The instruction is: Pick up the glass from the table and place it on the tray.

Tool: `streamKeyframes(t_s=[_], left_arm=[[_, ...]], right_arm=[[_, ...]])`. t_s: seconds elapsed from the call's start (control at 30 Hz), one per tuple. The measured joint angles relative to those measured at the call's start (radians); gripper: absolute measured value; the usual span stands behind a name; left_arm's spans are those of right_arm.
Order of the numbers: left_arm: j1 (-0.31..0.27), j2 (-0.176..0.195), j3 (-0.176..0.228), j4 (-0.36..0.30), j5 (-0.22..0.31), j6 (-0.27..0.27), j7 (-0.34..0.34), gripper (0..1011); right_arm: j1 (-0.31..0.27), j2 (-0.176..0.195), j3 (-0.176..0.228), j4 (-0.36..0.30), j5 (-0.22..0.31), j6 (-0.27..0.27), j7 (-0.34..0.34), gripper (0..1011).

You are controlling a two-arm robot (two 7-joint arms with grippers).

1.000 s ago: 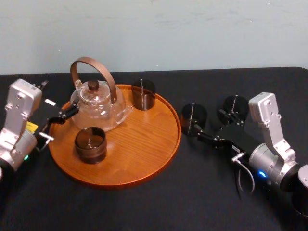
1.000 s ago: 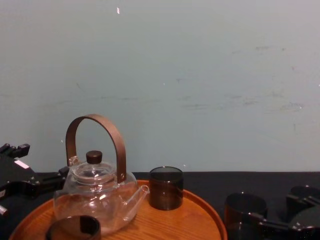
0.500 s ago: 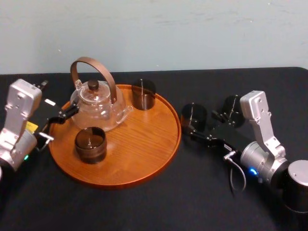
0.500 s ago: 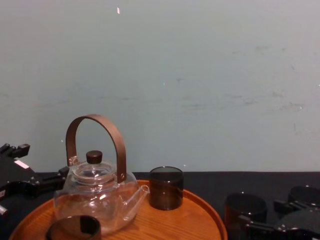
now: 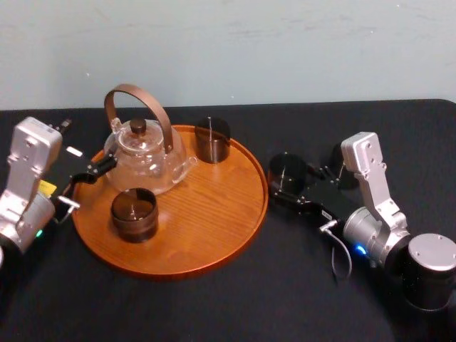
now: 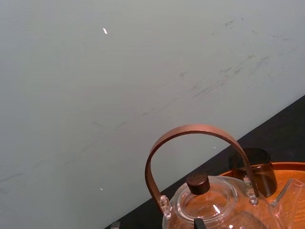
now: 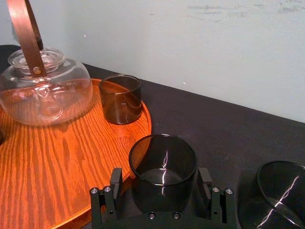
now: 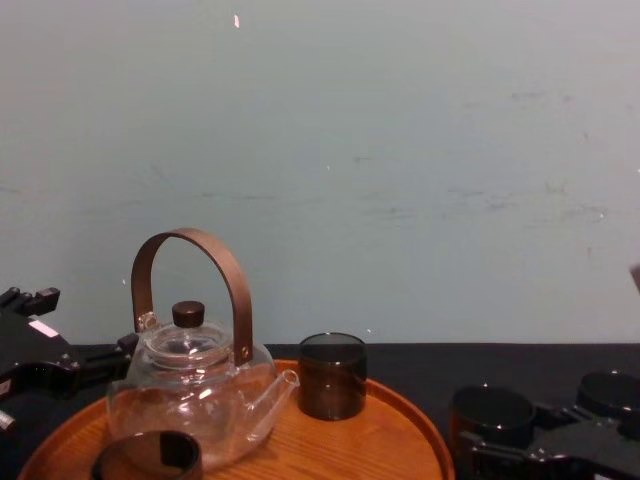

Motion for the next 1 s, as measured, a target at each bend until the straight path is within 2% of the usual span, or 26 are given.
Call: streamKeyframes(t_s=[1.0], left_arm=[[0.000, 0.000, 0.000, 0.000, 0.000, 0.000, 0.000, 1001]], right_arm=[[0.030, -0.061, 0.034, 0.052, -0.064, 0.012, 0.011, 1002]])
